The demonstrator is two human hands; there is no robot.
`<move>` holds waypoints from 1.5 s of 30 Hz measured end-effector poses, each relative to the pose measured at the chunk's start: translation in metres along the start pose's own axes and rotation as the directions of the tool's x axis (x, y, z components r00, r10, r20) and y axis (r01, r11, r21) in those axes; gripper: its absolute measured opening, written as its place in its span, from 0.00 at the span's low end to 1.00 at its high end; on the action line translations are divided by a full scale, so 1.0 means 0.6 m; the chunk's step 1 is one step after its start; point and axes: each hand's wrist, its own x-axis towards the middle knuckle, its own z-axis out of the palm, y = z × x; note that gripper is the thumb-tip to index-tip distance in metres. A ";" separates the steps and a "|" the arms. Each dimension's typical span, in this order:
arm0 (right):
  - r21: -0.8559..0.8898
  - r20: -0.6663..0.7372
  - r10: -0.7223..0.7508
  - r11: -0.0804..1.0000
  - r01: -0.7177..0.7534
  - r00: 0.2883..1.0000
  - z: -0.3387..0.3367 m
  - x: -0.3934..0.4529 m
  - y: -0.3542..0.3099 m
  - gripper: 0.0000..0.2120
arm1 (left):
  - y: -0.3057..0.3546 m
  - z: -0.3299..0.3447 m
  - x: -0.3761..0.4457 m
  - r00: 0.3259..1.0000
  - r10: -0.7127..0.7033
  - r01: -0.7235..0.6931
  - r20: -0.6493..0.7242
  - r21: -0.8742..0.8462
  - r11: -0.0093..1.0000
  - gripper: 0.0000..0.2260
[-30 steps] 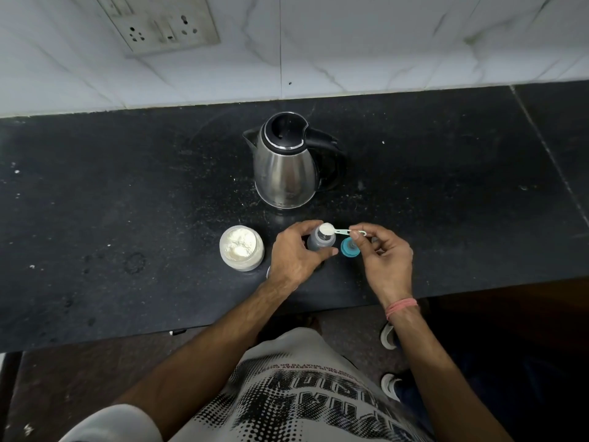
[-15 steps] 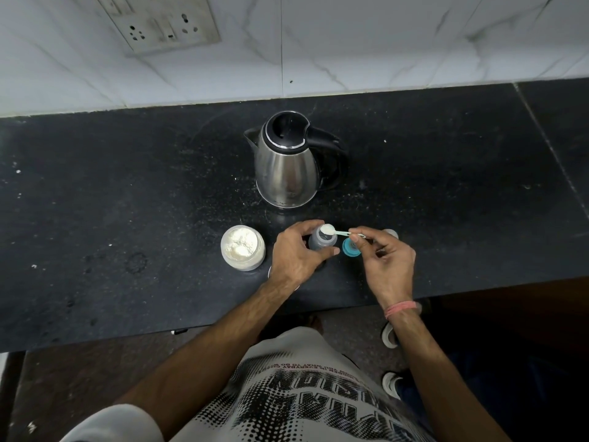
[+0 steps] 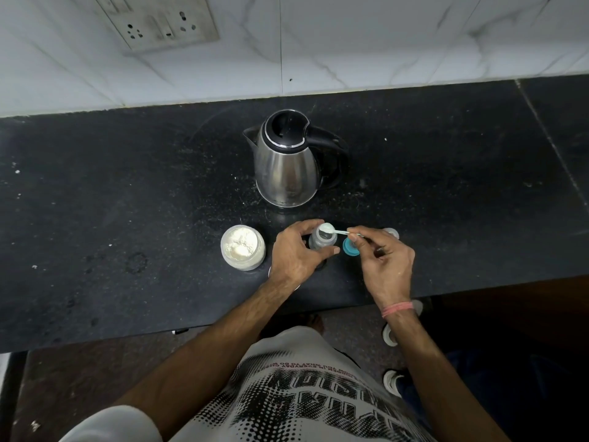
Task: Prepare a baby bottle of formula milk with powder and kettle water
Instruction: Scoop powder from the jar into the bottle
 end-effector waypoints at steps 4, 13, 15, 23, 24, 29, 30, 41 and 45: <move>-0.032 -0.006 -0.049 0.998 0.048 0.999 0.001 -0.001 0.005 0.09 | 0.000 -0.001 0.000 1.000 0.004 -0.004 0.005 0.011 1.000 0.33; -0.072 -0.015 -0.118 0.991 0.116 0.993 0.002 -0.005 0.010 0.10 | -0.001 -0.002 -0.001 1.000 0.002 -0.002 0.003 0.001 1.000 0.32; -0.071 -0.018 -0.126 0.990 0.125 0.992 0.001 -0.006 0.010 0.10 | -0.001 -0.001 0.000 1.000 0.001 -0.001 0.002 0.006 1.000 0.32; -0.118 -0.009 -0.167 0.979 0.165 0.986 0.002 -0.001 0.008 0.10 | 0.002 -0.004 -0.002 1.000 0.003 -0.003 -0.001 0.020 1.000 0.32; -0.124 -0.009 -0.174 0.977 0.172 0.985 0.001 -0.001 0.008 0.10 | 0.002 -0.003 -0.001 1.000 0.002 -0.002 0.001 0.018 1.000 0.32; -0.180 0.001 -0.224 0.959 0.221 0.974 -0.002 -0.004 0.008 0.11 | 0.002 -0.004 -0.003 1.000 0.000 0.000 0.001 0.015 1.000 0.31; -0.189 -0.001 -0.236 0.954 0.232 0.972 -0.002 -0.005 0.009 0.11 | 0.002 -0.004 -0.003 1.000 0.001 -0.001 0.000 0.016 1.000 0.32; -0.158 -0.032 -0.267 0.953 0.259 0.963 0.004 -0.014 0.017 0.12 | 0.003 -0.004 -0.003 1.000 0.012 -0.012 -0.007 0.012 1.000 0.32; -0.154 -0.032 -0.246 0.959 0.239 0.969 0.008 -0.017 0.012 0.10 | 0.002 -0.003 -0.003 1.000 0.012 -0.012 -0.006 0.009 1.000 0.32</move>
